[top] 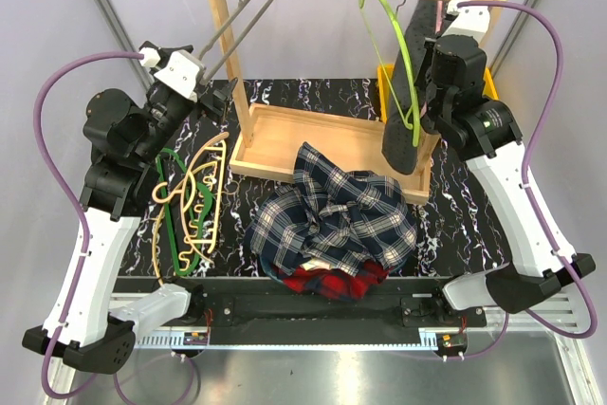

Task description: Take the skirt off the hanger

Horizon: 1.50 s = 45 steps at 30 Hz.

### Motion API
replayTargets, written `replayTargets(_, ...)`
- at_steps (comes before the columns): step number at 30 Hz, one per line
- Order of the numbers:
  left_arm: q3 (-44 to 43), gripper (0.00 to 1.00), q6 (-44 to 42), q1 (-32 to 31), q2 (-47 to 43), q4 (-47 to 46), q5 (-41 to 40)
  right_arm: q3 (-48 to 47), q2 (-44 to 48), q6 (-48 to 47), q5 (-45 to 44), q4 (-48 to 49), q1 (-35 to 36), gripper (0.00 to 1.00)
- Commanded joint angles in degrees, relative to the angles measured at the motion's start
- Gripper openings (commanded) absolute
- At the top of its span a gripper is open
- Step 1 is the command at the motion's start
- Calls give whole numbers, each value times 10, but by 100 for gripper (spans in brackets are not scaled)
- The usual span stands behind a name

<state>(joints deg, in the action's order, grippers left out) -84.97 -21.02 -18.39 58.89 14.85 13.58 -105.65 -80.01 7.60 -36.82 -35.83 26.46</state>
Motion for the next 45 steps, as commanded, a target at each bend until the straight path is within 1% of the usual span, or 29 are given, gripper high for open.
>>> replayTargets(1, 3, 99, -3, 4, -11, -40, -8, 1, 13, -11, 15, 24, -4, 0)
replayTargets(7, 3, 99, -1, 5, -9, -40, -6, 14, 32, -53, 34, 65, -4, 0)
replayTargets(9, 2, 99, 2, 5, -9, -40, -6, 25, 41, -73, 43, 98, -4, 0)
replayTargets(10, 3, 99, 3, 5, -9, -40, -3, 28, 49, -104, 46, 111, -4, 0)
replayTargets(11, 2, 99, 4, 5, -9, -39, -3, 29, 52, -113, 45, 132, -4, 0)
replayTargets(16, 2, 99, 9, 5, -5, -37, 4, -15, 50, -165, 46, 157, -4, 0)
replayTargets(20, -5, 99, 16, 5, 0, -36, 9, -40, 56, -174, 47, 162, -4, 0)
replayTargets(24, -7, 99, 17, 5, 2, -36, 12, -16, 88, -157, 48, 147, -4, 0)
replayTargets(30, -9, 99, 14, 5, -1, -33, 11, 48, 161, -83, 61, 50, -4, 0)
replayTargets(32, -12, 99, 14, 5, 2, -33, 15, 61, 178, -57, 84, 7, -4, 0)
replayTargets(33, -15, 99, 15, 5, 3, -33, 16, 62, 187, -40, 95, -34, -4, 0)
replayTargets(35, -20, 99, 19, 5, 8, -33, 21, 55, 194, -21, 147, -79, -4, 0)
replayTargets(36, -27, 99, 22, 5, 10, -33, 21, 55, 195, -7, 174, -121, -4, 0)
replayTargets(37, -31, 99, 30, 5, 10, -33, 25, 52, 195, 5, 227, -142, -4, 0)
replayTargets(39, -43, 99, 40, 5, 15, -32, 30, 54, 199, 26, 286, -185, -4, 0)
replayTargets(40, -48, 99, 54, 5, 17, -31, 37, 60, 201, 36, 333, -197, -4, 0)
replayTargets(42, -56, 99, 69, 5, 19, -30, 49, 64, 204, 51, 367, -239, -4, 0)
replayTargets(43, -55, 99, 87, 5, 18, -43, 64, 68, 207, 51, 407, -253, -4, 0)
replayTargets(45, -42, 99, 107, 4, 7, -72, 75, 71, 223, 47, 450, -280, -4, 0)
